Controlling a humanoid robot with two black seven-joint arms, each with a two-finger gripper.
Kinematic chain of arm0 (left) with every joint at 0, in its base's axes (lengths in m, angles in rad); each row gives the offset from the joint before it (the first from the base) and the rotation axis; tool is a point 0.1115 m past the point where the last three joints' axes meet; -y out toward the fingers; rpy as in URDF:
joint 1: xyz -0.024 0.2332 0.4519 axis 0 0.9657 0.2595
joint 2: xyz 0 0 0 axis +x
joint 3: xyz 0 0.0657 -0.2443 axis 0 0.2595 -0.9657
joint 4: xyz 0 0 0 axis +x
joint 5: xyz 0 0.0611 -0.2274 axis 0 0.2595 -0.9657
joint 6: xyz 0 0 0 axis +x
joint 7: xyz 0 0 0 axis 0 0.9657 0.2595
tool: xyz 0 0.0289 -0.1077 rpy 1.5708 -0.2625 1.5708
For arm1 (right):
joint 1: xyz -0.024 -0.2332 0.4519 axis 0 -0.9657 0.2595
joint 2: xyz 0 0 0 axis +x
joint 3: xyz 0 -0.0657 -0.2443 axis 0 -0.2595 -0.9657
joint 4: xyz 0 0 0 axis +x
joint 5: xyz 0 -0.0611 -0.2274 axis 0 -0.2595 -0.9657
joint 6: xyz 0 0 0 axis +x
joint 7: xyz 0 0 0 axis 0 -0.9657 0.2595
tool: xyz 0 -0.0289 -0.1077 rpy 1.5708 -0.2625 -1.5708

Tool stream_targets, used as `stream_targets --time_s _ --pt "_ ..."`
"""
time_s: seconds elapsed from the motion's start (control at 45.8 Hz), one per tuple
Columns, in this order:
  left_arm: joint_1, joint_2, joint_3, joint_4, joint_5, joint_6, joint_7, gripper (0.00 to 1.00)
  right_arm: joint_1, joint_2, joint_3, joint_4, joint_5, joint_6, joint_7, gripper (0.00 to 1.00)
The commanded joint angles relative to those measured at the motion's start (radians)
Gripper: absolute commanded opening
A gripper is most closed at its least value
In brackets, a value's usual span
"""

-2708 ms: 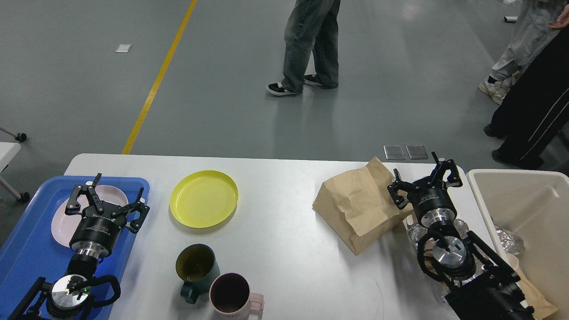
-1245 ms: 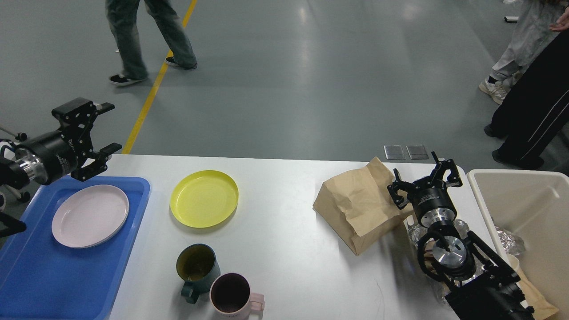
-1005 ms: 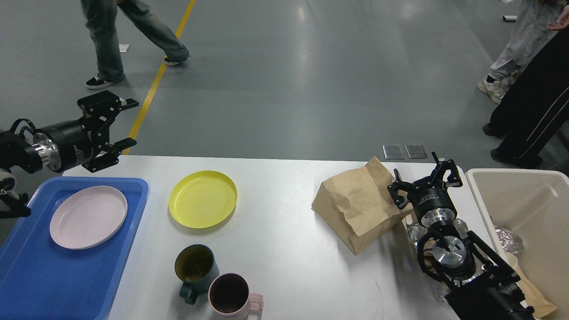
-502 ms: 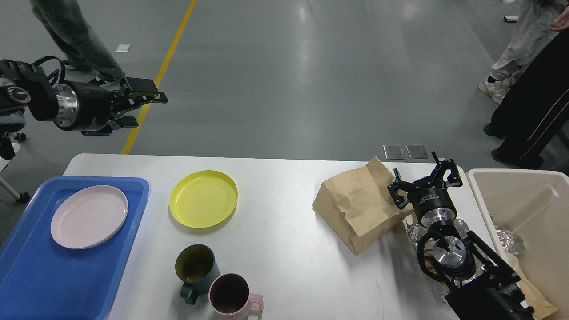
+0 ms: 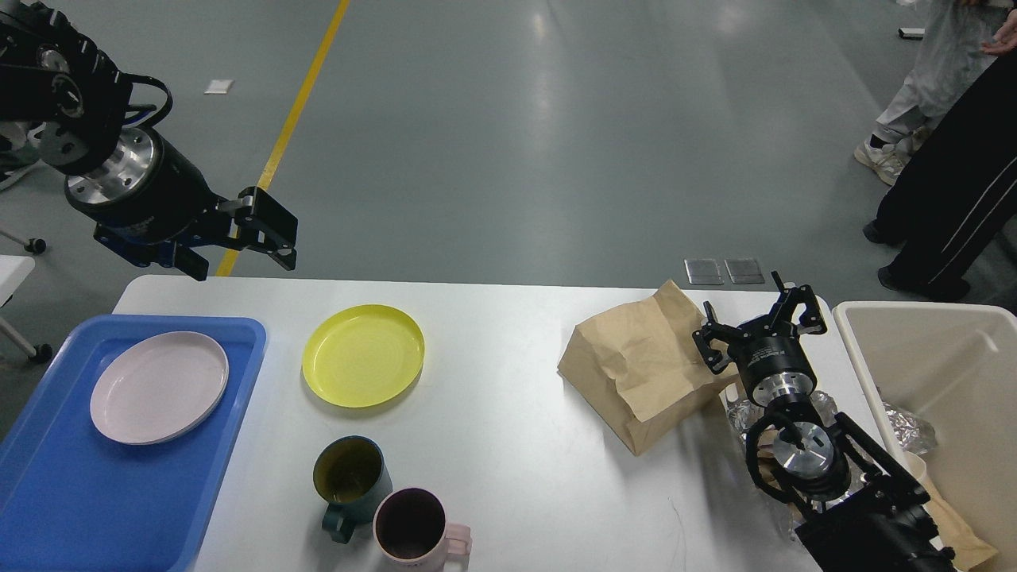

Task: Tidy desktop
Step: 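Raise the left gripper and move it over the dark green mug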

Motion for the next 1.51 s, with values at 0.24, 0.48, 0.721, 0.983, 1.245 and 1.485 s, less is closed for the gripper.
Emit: stream_targets --time_s 0.24,0.48,0.721,0.983,1.245,1.485 --pt "-0.220 -0.310 0.090 -0.226 -0.334 -0.149 -0.017 0.97 0.000 0.000 0.000 0.000 0.000 0.000 0.000 1.00" --pt "-0.337 -0.448 0.093 -0.318 -0.479 -0.143 -0.016 0.97 -0.001 0.000 0.000 0.000 0.000 0.000 0.000 1.00" --pt "-0.311 -0.442 0.127 -0.315 -0.471 -0.143 -0.021 0.97 -0.001 0.000 0.000 0.000 0.000 0.000 0.000 1.00" --pt "-0.211 -0.435 0.144 -0.311 -0.468 -0.043 -0.007 0.97 0.000 0.000 0.000 0.000 0.000 0.000 0.000 1.00" --pt "0.012 -0.434 0.140 -0.308 -0.468 0.104 -0.007 0.95 -0.001 0.000 0.000 0.000 0.000 0.000 0.000 1.00" --pt "0.267 -0.406 0.134 -0.240 -0.468 0.295 -0.007 0.95 0.000 0.000 0.000 -0.001 0.000 0.000 0.000 1.00"
